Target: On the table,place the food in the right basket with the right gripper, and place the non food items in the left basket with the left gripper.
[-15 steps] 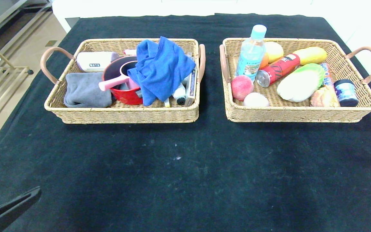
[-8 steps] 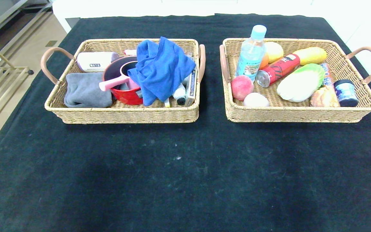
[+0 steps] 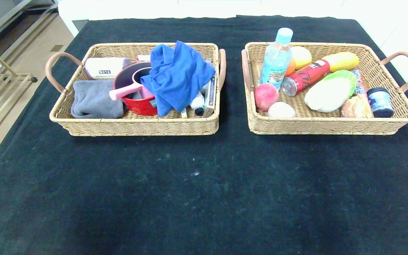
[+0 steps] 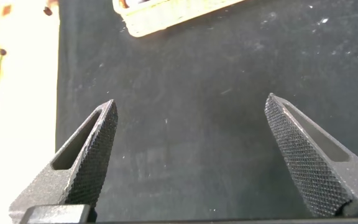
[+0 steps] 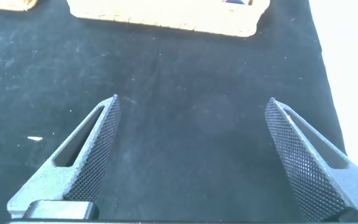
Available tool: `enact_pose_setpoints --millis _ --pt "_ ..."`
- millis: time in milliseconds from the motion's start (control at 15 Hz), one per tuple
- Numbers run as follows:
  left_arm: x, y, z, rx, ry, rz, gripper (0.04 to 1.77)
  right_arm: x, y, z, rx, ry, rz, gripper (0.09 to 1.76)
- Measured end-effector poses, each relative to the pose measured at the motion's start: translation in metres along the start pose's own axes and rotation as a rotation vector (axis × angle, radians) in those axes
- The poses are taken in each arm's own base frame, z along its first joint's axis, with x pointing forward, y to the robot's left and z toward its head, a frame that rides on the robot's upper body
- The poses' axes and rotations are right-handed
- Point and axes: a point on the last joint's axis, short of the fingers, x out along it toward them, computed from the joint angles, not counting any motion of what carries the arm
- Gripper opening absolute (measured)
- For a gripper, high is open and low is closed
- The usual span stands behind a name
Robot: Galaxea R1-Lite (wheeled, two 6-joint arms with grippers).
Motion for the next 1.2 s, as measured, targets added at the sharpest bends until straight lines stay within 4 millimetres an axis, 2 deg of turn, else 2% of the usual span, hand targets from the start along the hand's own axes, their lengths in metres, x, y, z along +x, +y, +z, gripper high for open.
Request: enact_pose_setpoints --millis 333,533,733,1000,1200 --pt "-0.010 -0.010 -0.026 -0.006 -0.048 -0.012 1.72 -0.017 0.001 -0.012 -0.014 -0.126 -0.046 1.70" --pt "-0.007 -0.015 -0.046 -0.007 -0.114 0.006 1.72 -0.011 0.000 -0.020 -0.032 -0.214 -0.084 1.70" --pt "0.008 -0.022 -0.072 -0.025 -0.158 0.016 1.72 0.006 0.000 -0.051 -0.054 -0.149 -0.087 1.70" --pt "0.021 -0.031 -0.107 -0.043 -0.067 -0.008 1.72 0.019 0.001 -0.098 -0.034 0.042 -0.070 1.70" --pt "0.022 -0.033 -0.113 -0.049 -0.030 -0.025 1.72 0.020 0.001 -0.105 0.020 0.079 -0.075 1.70"
